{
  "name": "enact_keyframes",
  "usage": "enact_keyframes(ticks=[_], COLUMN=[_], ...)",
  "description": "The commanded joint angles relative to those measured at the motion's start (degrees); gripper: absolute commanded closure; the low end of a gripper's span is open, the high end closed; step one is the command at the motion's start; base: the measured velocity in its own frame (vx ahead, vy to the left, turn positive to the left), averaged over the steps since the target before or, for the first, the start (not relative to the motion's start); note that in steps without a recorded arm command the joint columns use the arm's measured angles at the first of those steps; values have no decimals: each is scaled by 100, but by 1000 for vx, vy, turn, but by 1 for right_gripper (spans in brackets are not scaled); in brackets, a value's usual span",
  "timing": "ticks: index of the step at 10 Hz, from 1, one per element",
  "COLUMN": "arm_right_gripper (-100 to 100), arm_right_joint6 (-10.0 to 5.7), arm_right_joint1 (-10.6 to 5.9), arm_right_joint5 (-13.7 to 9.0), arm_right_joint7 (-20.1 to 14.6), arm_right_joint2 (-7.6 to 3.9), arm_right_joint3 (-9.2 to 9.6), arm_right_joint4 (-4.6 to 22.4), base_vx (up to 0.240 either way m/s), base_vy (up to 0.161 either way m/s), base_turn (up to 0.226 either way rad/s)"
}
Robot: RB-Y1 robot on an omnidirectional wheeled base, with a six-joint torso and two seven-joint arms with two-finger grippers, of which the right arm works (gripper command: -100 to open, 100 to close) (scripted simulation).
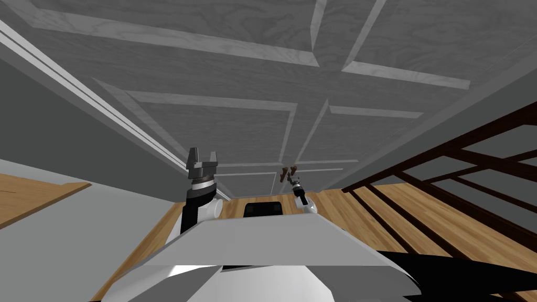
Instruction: Pull the door open
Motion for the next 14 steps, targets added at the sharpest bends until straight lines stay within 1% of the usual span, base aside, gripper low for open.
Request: enact_keyframes(ticks=[1, 2, 3, 4, 6, 7, 9, 10, 11, 12, 13, 14], arm_right_gripper=[100, 100, 100, 100, 100, 100, 100, 100, 100, 100, 100, 100], arm_right_joint6=[-2, 9, 9, 18, 21, 29, 41, 41, 41, 53, 56, 63], arm_right_joint1=[-3, 82, 82, 167, 195, 280, 391, 391, 391, 517, 542, 618], arm_right_joint5=[-6, -39, -39, -80, -93, -134, -193, -193, -193, -294, -314, -375], arm_right_joint7=[-3, -57, -57, -117, -137, -197, -292, -292, -292, -493, -533, -653], arm_right_joint2=[-9, -63, -63, -129, -151, -217, -304, -304, -304, -405, -425, -485], arm_right_joint3=[-10, -46, -46, -93, -109, -156, -217, -217, -217, -278, -290, -326], arm_right_joint4=[-5, 33, 33, 67, 78, 112, 156, 121, 156, 206, 216, 246], base_vx=[0, -85, -116, -156, -154, -156, -192, -150, -56, -136, -184, -195], base_vy=[0, 1, 5, -1, -18, -1, -19, -26, -10, -15, -19, -29], base_turn=[0, -22, -13, -60, -21, -82, -68, -34, 1, -21, -20, -54])
